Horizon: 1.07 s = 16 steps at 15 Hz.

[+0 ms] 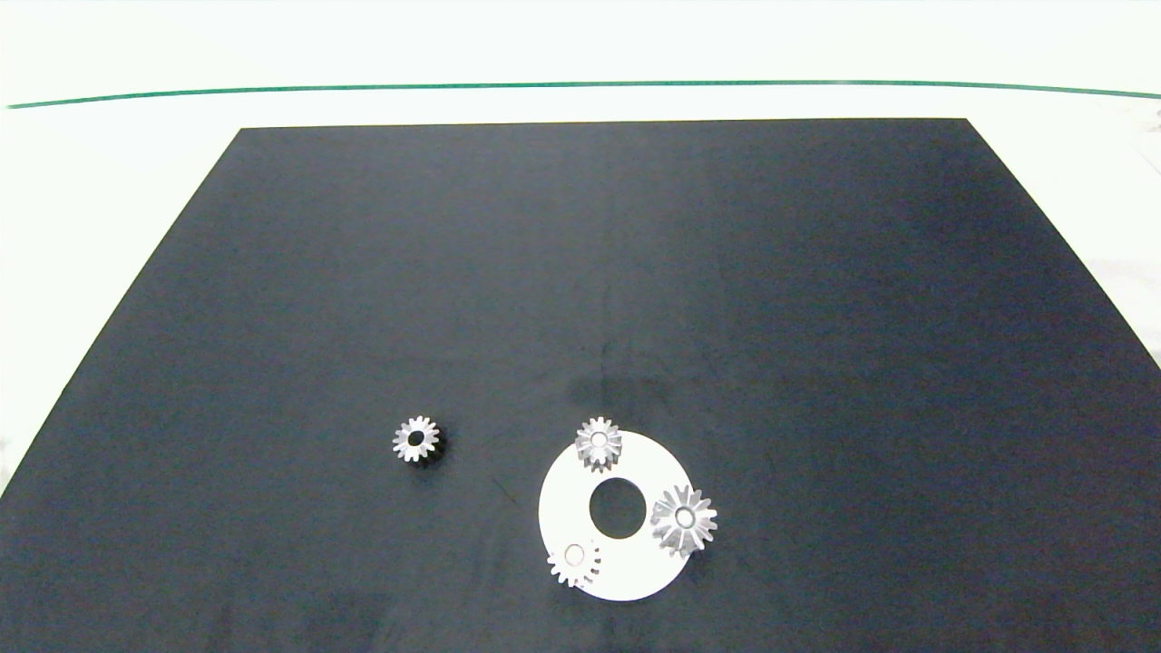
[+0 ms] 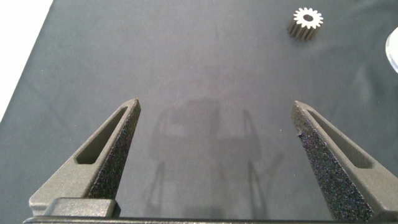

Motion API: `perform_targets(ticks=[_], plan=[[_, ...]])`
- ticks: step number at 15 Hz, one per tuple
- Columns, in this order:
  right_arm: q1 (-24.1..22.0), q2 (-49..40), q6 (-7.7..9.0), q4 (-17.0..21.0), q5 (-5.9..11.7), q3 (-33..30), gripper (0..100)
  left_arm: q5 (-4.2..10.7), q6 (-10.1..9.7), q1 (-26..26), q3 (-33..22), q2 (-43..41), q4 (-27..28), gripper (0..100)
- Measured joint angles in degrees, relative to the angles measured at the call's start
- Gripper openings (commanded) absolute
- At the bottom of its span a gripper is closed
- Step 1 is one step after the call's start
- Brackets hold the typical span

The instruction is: Remove an incorrectly installed larger gear and replace it with the correct smaller gear

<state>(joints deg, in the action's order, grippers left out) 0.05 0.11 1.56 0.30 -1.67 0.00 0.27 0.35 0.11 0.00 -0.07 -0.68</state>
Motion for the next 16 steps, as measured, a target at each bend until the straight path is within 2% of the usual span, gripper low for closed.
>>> perform_targets(ticks=[2, 4, 6, 8, 10, 13, 14, 15, 16], plan=[[0.0, 0.0, 0.15, 0.0, 0.05, 0.0, 100, 0.46, 0.3, 0.0, -0.2, 0.0, -0.1, 100], [0.1, 0.2, 0.55, 0.4, -0.33, -1.6, 100, 0.63, 0.61, -0.1, -4.2, 0.4, 1.7, 100], [0.1, 2.2, 1.02, 2.8, -0.87, -6.5, 100, 0.67, 1.65, -0.2, -13.7, 3.1, 8.0, 100], [0.2, 7.7, 1.72, 6.0, -2.16, -12.8, 100, 0.66, 4.63, -0.7, -23.6, 9.6, 14.2, 100], [0.2, 15.6, 4.28, 7.8, -4.89, -19.0, 100, 0.72, 7.77, -1.2, -32.9, 19.7, 18.0, 100], [2.0, 29.0, 11.56, 8.8, -8.13, -26.1, 100, 1.02, 10.19, -1.5, -46.8, 36.8, 21.0, 100], [4.4, 33.6, 13.1, 8.8, -8.36, -28.2, 100, 1.16, 10.39, -1.4, -51.7, 42.5, 22.7, 100], [7.3, 37.9, 14.06, 8.9, -7.78, -30.2, 100, 1.6, 10.42, -1.3, -55.3, 47.4, 25.5, 100], [10.3, 42.4, 14.69, 8.9, -6.7, -32.5, 100, 3.52, 10.45, -1.2, -58.7, 51.6, 28.2, 100]])
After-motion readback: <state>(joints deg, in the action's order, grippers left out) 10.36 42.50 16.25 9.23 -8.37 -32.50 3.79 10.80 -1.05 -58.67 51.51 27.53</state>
